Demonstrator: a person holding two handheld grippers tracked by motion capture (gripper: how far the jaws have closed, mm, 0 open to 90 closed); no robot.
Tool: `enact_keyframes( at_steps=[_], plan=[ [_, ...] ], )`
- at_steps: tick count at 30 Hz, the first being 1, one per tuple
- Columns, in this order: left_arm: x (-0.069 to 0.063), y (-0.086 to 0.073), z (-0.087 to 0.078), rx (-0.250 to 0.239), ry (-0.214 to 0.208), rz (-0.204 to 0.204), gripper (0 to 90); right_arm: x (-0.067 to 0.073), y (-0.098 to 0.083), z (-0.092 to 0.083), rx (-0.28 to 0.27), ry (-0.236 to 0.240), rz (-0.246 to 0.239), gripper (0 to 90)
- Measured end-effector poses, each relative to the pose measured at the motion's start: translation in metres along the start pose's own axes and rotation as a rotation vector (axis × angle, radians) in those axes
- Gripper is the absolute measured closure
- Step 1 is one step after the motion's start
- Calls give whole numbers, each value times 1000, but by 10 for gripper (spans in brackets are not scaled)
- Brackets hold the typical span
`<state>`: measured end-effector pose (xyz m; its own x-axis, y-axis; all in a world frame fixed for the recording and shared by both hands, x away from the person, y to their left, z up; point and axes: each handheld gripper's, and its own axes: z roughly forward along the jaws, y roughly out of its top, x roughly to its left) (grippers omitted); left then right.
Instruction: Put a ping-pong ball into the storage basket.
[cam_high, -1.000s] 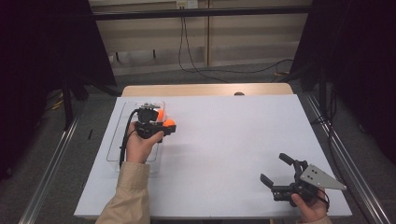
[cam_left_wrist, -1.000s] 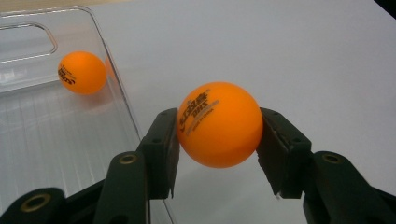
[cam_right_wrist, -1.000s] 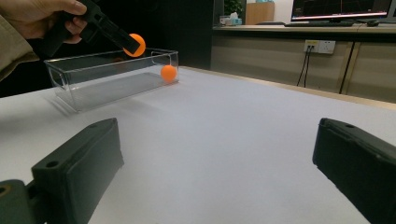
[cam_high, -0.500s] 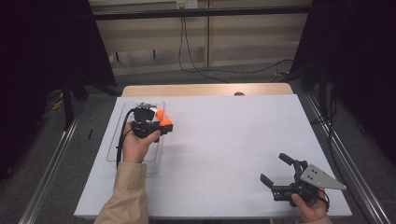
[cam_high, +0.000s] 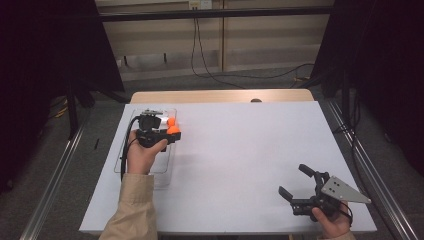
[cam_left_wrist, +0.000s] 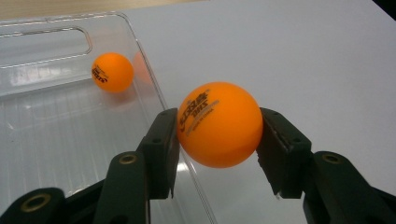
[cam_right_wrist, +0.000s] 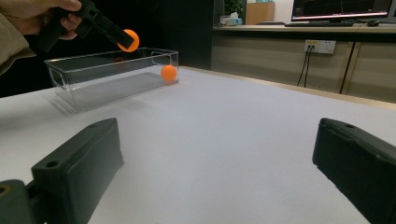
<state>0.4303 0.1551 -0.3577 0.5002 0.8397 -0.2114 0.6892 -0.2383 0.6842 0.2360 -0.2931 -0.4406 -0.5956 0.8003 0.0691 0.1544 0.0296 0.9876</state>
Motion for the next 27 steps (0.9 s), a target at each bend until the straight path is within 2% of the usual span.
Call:
enact_keyframes(
  at_steps=[27],
  plan=[
    [10,-1,-9,-7,15,-10,509,0,0,0,-1,1,-2,8]
  ],
)
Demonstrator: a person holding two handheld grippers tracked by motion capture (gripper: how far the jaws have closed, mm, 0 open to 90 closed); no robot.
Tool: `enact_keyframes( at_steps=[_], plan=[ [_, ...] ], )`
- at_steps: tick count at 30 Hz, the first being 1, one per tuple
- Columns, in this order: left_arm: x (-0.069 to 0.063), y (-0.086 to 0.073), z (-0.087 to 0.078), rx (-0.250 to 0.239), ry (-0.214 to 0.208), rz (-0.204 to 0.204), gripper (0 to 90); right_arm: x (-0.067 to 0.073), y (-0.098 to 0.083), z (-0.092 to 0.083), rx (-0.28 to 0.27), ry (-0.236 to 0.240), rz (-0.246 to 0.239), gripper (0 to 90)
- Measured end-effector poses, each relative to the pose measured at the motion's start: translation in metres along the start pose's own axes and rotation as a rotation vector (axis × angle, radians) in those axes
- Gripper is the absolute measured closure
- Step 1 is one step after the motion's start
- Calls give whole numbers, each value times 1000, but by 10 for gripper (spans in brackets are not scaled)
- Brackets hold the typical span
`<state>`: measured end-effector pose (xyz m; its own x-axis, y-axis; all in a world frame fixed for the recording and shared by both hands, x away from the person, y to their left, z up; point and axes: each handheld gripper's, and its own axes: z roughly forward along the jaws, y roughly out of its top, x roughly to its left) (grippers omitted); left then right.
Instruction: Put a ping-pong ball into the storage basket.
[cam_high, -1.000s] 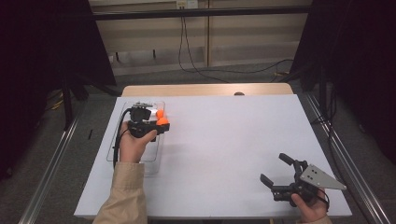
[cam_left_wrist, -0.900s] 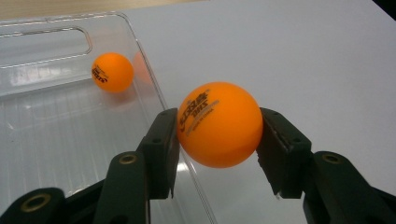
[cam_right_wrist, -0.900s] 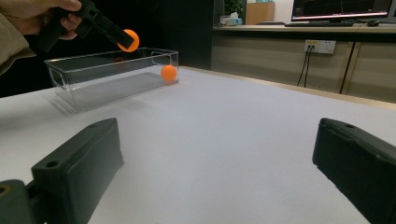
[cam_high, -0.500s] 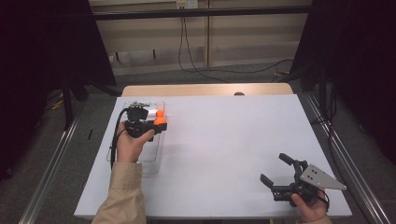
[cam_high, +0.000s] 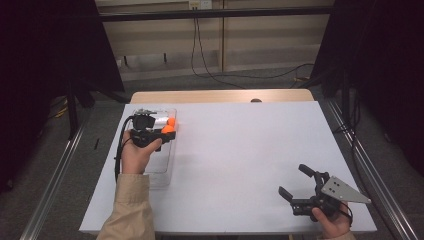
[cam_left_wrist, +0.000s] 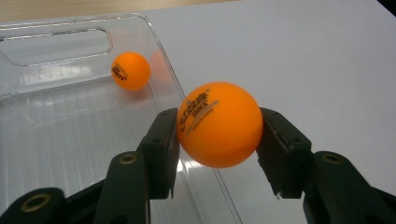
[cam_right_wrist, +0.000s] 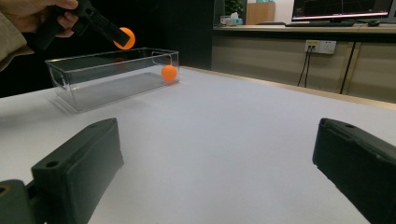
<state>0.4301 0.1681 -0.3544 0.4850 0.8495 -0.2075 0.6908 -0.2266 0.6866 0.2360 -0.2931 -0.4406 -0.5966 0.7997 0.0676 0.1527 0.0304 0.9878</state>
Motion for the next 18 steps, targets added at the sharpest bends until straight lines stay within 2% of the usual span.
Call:
enact_keyframes(
  at_steps=[18],
  plan=[
    [9,-2,-5,-9,18,-13,509,0,0,0,0,0,0,8]
  ],
)
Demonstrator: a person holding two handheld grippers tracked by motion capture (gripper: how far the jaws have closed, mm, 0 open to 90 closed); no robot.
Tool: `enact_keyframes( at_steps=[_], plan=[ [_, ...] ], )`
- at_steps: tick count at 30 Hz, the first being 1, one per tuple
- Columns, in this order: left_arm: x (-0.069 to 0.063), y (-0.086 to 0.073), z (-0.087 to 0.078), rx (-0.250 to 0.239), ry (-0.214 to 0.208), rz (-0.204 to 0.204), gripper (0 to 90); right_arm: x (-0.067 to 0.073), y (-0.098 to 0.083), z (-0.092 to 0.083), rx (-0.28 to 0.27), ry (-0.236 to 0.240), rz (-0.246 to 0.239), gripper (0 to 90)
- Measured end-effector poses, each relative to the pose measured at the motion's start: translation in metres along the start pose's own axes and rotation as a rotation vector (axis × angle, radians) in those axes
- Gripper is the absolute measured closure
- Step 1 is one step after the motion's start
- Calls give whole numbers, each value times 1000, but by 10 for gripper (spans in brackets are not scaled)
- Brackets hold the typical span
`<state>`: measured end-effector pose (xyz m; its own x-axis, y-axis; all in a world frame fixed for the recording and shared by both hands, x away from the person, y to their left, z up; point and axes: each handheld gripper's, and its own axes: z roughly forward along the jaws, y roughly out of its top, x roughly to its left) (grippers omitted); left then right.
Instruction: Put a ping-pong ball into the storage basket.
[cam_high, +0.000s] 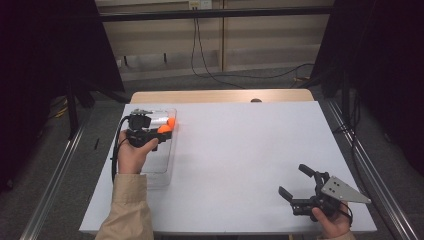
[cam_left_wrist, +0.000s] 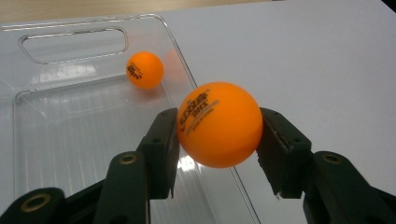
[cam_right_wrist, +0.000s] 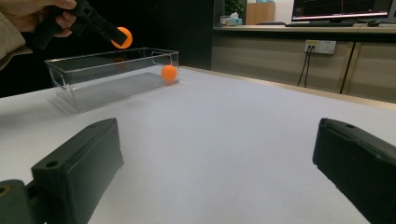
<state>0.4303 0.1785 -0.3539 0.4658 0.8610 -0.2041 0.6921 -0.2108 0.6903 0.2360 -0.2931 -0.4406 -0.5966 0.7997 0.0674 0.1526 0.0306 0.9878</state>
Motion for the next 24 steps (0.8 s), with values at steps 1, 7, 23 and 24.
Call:
enact_keyframes(
  at_steps=[1,7,23,24],
  plan=[
    [1,0,0,0,1,4,509,0,0,0,0,0,0,8],
    [3,-1,-1,-1,9,-3,509,0,0,0,0,-2,1,8],
    [11,-4,-2,-7,40,-7,509,0,0,0,0,0,0,8],
    [11,-4,-2,-7,43,-5,509,0,0,0,0,1,0,8]
  ],
)
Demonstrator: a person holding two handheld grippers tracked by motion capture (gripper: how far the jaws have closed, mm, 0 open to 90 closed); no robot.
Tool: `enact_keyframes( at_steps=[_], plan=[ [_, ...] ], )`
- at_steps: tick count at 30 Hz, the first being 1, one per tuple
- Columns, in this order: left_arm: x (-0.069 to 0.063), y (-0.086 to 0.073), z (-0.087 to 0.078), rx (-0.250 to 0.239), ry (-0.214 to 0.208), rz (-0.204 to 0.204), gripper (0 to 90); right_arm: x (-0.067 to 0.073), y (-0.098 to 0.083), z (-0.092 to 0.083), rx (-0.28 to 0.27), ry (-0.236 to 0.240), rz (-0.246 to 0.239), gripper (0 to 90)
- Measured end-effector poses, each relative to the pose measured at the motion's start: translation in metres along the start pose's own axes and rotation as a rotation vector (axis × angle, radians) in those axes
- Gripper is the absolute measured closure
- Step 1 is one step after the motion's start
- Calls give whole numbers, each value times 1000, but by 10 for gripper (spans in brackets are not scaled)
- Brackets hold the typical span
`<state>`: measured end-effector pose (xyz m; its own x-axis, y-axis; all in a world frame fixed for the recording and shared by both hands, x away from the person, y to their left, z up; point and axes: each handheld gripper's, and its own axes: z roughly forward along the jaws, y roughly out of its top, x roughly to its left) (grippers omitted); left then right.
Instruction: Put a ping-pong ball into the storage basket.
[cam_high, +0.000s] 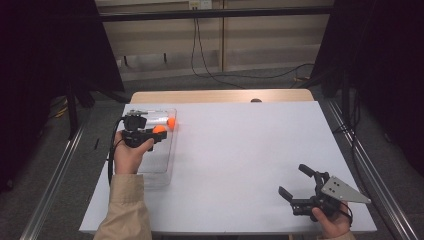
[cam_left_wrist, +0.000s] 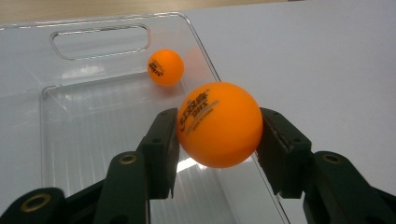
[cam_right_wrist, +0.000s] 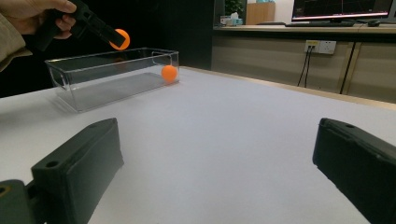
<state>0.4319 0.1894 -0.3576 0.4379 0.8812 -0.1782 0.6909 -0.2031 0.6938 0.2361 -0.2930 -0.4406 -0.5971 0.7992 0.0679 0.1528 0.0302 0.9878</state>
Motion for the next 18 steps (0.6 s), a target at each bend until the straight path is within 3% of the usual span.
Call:
enact_keyframes(
  at_steps=[18],
  plan=[
    [7,-4,1,2,33,-11,509,0,0,0,2,1,-5,8]
  ],
)
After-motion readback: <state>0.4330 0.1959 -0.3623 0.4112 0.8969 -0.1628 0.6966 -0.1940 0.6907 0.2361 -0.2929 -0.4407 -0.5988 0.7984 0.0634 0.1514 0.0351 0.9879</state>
